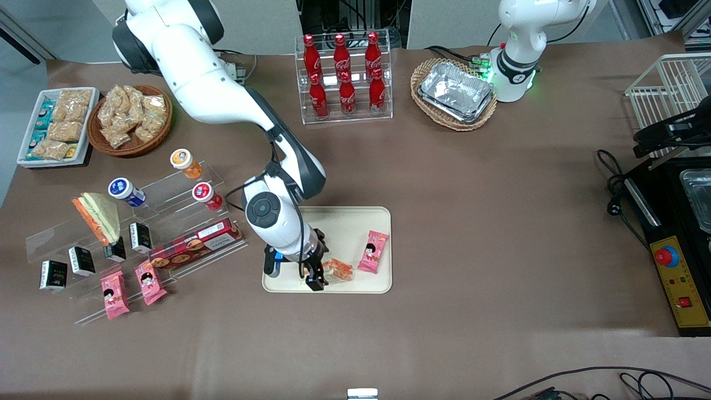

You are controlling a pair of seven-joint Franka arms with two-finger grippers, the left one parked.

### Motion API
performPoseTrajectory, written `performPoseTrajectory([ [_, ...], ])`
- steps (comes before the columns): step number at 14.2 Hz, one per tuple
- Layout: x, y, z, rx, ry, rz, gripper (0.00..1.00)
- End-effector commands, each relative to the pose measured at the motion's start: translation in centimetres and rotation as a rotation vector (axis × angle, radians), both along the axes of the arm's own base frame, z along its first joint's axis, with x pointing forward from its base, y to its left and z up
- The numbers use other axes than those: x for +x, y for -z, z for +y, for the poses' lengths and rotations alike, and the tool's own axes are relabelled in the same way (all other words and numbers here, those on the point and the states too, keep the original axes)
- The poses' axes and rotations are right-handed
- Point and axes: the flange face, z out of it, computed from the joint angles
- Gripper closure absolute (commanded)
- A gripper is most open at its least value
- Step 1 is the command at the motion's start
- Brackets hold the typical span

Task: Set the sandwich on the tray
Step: 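Lower the sandwich onto the tray and open the right gripper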

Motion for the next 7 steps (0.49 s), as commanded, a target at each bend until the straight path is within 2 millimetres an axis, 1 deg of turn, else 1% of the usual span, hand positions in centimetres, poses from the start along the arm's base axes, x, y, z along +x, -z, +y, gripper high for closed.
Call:
performPoseTrajectory([
  [1, -0.2, -6.9, -3.0, 0.007, 0.014, 0.084, 0.00],
  [3, -0.9, -10.9, -3.9, -0.004, -0.009, 0.106, 0.00],
  [4, -0.9, -12.7, -5.1, -0.006, 0.000, 0.110, 0.00],
  [5, -0.8, -14.7, -6.8, -0.020, 0.004, 0.112, 0.00],
  [6, -0.7, -16.4, -8.5, -0.045, -0.019, 0.103, 0.00],
  [7, -0.9, -18.3, -9.5, -0.052, -0.071, 0.091, 0.00],
])
